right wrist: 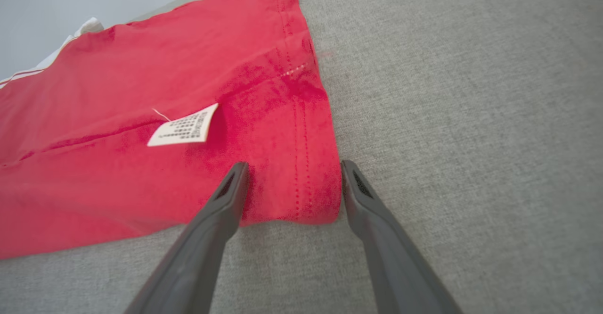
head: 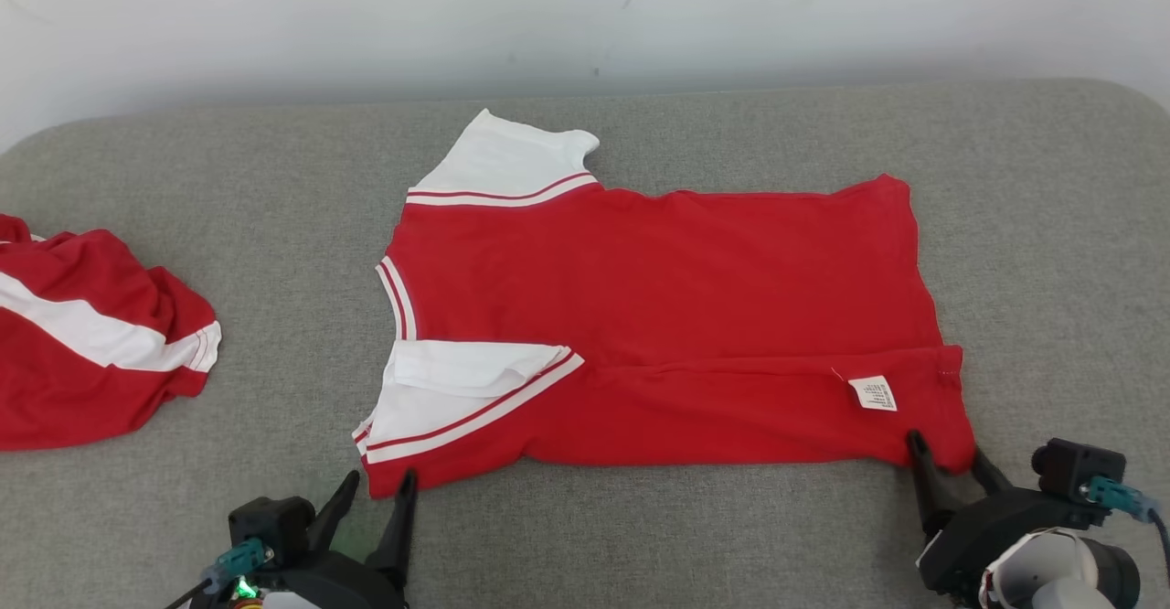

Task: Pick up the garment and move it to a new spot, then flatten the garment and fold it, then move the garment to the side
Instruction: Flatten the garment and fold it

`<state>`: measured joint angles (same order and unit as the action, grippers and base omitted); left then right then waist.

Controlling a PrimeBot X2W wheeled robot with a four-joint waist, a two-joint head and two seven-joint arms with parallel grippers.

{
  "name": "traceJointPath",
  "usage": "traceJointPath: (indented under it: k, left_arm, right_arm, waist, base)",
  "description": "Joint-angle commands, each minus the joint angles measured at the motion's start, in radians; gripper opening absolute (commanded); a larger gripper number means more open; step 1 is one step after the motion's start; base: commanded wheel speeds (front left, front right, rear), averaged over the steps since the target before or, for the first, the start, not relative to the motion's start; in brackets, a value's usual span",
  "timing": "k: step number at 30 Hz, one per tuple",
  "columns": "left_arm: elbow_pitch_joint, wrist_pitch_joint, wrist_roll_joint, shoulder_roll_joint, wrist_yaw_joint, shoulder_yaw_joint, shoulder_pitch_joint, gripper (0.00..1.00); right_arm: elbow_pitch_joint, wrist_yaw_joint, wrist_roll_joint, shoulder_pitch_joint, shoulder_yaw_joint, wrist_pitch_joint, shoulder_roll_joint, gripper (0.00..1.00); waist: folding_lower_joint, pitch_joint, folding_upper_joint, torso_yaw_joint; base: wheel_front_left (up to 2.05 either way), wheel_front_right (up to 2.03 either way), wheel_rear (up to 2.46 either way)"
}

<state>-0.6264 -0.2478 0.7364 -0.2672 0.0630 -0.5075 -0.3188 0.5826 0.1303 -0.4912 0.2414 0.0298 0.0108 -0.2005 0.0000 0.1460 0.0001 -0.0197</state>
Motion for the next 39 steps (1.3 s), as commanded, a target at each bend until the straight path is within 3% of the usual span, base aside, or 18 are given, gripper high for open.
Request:
traceJointPath:
  k: [1,2,3,14,23,29,30,31,32,33,34,39]
  left_arm:
    - [-0.014,-0.003,0.0,0.003,0.0,0.005,-0.016,0.44]
    - [-0.021,-0.005,0.003,0.005,0.001,0.007,-0.018,0.02]
    - [-0.028,-0.006,0.003,0.007,0.003,0.007,-0.018,0.0]
    - [-0.003,-0.017,0.014,0.022,0.005,0.038,0.073,0.0]
    - [0.147,-0.017,-0.008,0.02,-0.038,0.056,0.236,0.0]
    - [0.217,-0.018,-0.009,0.026,-0.068,0.058,0.319,0.0]
    - [0.219,-0.017,-0.011,0.028,-0.07,0.053,0.326,0.0]
    - [0.219,-0.017,-0.01,0.029,-0.067,0.05,0.33,0.0]
    - [0.219,-0.017,-0.011,0.03,-0.064,0.049,0.33,0.35]
    - [0.224,-0.017,-0.012,0.035,-0.063,0.05,0.33,0.79]
    - [0.228,-0.017,-0.006,0.043,-0.063,0.057,0.331,1.0]
    - [0.271,-0.018,-0.054,0.035,-0.076,0.116,0.323,1.0]
  right_arm:
    - [0.025,0.0,0.003,0.019,0.015,0.015,0.006,0.04]
    - [0.038,0.0,-0.002,0.026,0.021,0.023,0.006,0.0]
    - [0.051,0.0,-0.006,0.03,0.028,0.03,0.006,0.0]
    - [0.036,0.0,-0.056,-0.048,0.095,0.097,-0.031,0.0]
    - [-0.121,0.0,-0.078,-0.208,0.076,0.041,-0.085,0.0]
    - [-0.209,0.0,-0.067,-0.296,0.029,-0.018,-0.077,0.0]
    - [-0.216,0.0,-0.062,-0.303,0.023,-0.024,-0.071,0.15]
    - [-0.221,0.0,-0.056,-0.31,0.015,-0.028,-0.064,0.76]
    - [-0.227,0.0,-0.053,-0.313,0.01,-0.031,-0.057,1.0]
    - [-0.234,0.0,-0.049,-0.315,0.005,-0.033,-0.051,1.0]
    - [-0.244,0.0,-0.044,-0.316,0.001,-0.029,-0.046,1.0]
    - [-0.311,0.0,-0.004,-0.309,-0.015,0.018,-0.039,1.0]
  waist:
    - [0.0,0.0,-0.0001,-0.004]
    - [0.0,-0.002,-0.0001,-0.004]
    - [0.0,-0.006,-0.0001,-0.004]
    - [0.0,-0.103,-0.0001,-0.006]
    - [0.0,-0.131,-0.0001,-0.012]
    - [0.0,-0.126,-0.0001,-0.004]
    - [0.0,-0.128,-0.0001,-0.002]
    - [0.0,-0.129,-0.0001,0.0]
    - [0.0,-0.132,-0.0001,0.002]
    - [0.0,-0.134,-0.0001,0.004]
    - [0.0,-0.137,-0.0001,0.007]
    - [0.0,-0.152,-0.0001,0.007]
  base:
    - [0.0,0.0,0.0]
    - [0.0,0.0,0.0]
    - [0.0,0.0,0.0]
    - [0.0,0.0,0.0]
    - [0.0,0.0,0.0]
    - [0.0,0.0,0.0]
    - [0.0,0.0,0.0]
    - [0.0,0.0,0.0]
    - [0.0,0.0,0.0]
    - [0.0,0.0,0.0]
    - [0.0,0.0,0.0]
    - [0.0,0.0,0.0]
